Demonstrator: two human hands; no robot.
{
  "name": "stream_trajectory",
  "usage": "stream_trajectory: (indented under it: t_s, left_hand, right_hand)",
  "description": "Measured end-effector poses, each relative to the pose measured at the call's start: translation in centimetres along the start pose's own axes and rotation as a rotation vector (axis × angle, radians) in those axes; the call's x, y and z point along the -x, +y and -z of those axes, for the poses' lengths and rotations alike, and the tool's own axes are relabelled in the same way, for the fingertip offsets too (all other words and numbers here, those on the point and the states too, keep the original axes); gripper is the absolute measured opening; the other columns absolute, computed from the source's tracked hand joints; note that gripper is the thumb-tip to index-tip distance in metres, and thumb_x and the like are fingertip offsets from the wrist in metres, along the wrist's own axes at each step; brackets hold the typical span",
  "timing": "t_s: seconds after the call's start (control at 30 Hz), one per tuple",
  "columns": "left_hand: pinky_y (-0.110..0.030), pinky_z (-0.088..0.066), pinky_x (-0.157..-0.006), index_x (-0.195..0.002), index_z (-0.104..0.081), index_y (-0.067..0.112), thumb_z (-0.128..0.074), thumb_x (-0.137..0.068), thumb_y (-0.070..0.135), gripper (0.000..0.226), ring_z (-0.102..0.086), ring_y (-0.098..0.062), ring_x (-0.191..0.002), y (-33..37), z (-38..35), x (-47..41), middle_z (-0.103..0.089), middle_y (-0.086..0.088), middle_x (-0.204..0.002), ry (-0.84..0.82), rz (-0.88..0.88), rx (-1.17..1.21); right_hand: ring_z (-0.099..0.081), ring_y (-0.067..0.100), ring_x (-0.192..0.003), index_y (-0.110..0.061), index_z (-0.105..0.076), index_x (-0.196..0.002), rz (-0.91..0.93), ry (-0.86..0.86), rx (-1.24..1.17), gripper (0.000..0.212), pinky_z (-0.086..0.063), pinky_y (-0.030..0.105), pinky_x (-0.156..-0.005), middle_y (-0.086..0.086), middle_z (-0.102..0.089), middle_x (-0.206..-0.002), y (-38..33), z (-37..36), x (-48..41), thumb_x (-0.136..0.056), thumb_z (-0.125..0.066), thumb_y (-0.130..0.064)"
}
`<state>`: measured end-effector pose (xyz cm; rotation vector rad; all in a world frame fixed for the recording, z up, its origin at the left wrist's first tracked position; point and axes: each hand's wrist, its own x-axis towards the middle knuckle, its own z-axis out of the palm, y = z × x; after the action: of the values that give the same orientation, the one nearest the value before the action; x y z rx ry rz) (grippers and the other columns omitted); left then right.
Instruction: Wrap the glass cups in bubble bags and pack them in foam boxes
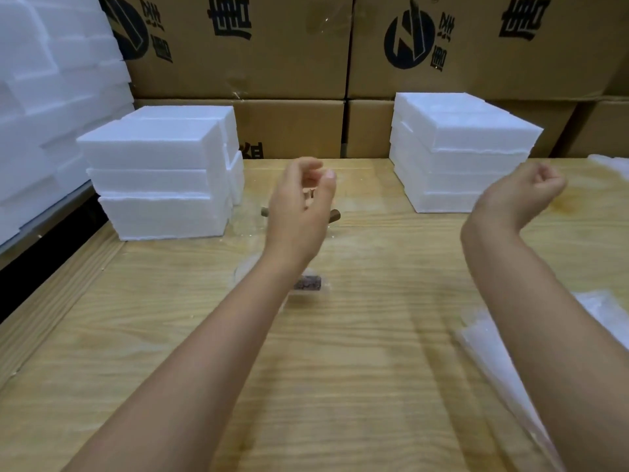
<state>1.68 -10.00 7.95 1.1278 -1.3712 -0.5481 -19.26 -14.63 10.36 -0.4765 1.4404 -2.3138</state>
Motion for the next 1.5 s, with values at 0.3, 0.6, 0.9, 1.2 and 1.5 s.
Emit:
stream_trajectory:
  t_s: [0.3, 0.6, 0.9, 1.2, 1.5]
  left_hand:
    - [-0.032, -0.019, -0.114, -0.153, -0.014, 0.031, -0.025, -0.103, 0.047, 0.054, -0.021, -0.018, -0.146, -1.0, -13.7, -7.9, -0.022, 0.008, -0.159, -0.480, 0.339, 0.130]
    - [-0.038, -0.012, -0.121, -0.154, -0.014, 0.028, -0.015, -0.102, 0.051, 0.057, -0.018, -0.016, -0.147, -1.3, -18.5, -10.3, -0.018, 0.007, -0.160, -0.581, 0.372, 0.218]
    - [-0.036, -0.041, -0.101, -0.138, -0.051, 0.023, -0.029, -0.103, 0.047, 0.048, -0.054, -0.020, -0.121, 1.0, -12.8, -7.0, -0.059, 0.000, -0.131, -0.349, 0.217, 0.189]
    - [-0.032, -0.055, -0.057, -0.084, -0.064, 0.022, -0.040, -0.102, 0.030, 0.031, -0.070, -0.018, -0.061, 0.4, -3.9, 0.9, -0.071, -0.005, -0.084, -0.152, 0.208, 0.153]
    - [-0.048, -0.056, -0.081, -0.094, -0.062, -0.007, -0.032, -0.100, 0.051, 0.065, -0.065, -0.034, -0.090, -0.8, -2.2, 4.1, -0.067, -0.020, -0.096, -0.312, 0.282, -0.202]
  right_hand:
    - [-0.035, 0.024, -0.135, -0.021, -0.027, -0.147, -0.096, -0.174, 0.548, 0.059, -0.030, 0.035, -0.107, 0.000, -0.031, -0.151, 2.7, -2.6, -14.1, -0.097, -0.028, -0.053]
    - [-0.038, 0.021, -0.131, -0.020, -0.032, -0.147, -0.137, -0.303, 0.561, 0.064, -0.028, 0.030, -0.093, -0.002, -0.041, -0.144, 3.1, -3.5, -16.4, -0.096, -0.023, -0.058]
    - [-0.053, 0.010, -0.078, -0.008, -0.060, -0.105, 0.247, -0.163, 0.458, 0.052, -0.033, 0.021, -0.055, -0.006, -0.056, -0.083, 0.7, -0.7, -11.4, -0.098, -0.028, -0.049]
    - [-0.048, 0.017, -0.074, -0.028, -0.043, -0.068, 0.209, -0.383, 0.403, 0.045, -0.045, 0.038, -0.069, 0.003, -0.049, -0.081, 0.7, 5.9, -3.5, -0.073, -0.035, -0.071]
    - [-0.064, 0.027, -0.085, -0.032, -0.062, -0.093, -0.032, -0.622, 0.693, 0.045, -0.046, 0.031, -0.057, 0.003, -0.064, -0.109, 2.8, 9.6, -1.9, -0.077, -0.037, -0.066]
